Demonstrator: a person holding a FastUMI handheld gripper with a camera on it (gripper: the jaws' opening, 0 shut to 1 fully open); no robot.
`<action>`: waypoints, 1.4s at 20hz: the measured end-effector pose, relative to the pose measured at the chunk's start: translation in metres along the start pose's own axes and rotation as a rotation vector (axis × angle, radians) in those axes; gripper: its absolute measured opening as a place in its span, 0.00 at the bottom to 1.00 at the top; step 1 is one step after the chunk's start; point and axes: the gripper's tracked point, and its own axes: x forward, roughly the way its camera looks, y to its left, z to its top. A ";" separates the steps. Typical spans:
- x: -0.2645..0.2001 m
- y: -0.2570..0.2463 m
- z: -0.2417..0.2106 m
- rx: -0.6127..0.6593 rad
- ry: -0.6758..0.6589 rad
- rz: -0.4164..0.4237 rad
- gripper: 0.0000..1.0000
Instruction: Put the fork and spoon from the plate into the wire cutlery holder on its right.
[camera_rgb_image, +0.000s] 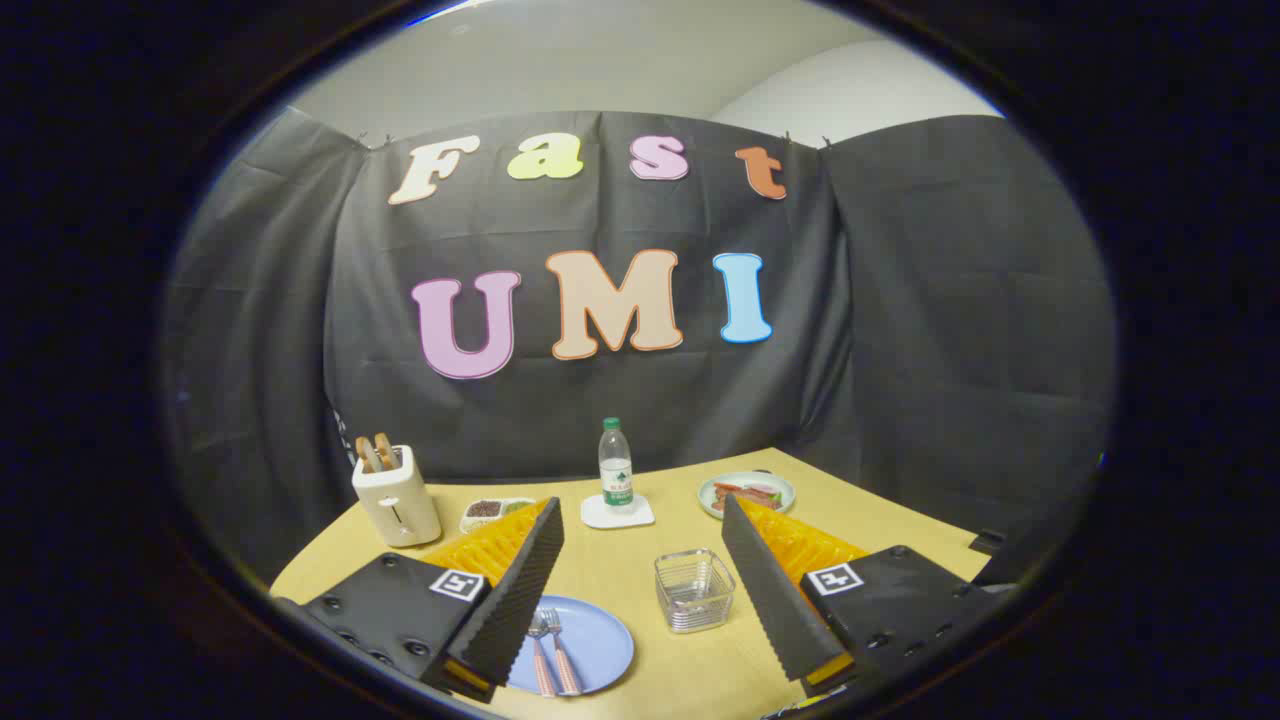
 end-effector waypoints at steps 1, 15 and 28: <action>0.000 0.000 0.001 0.000 0.000 0.000 1.00; 0.001 0.001 -0.003 0.003 0.007 0.002 1.00; -0.001 0.015 -0.049 -0.038 0.122 0.046 1.00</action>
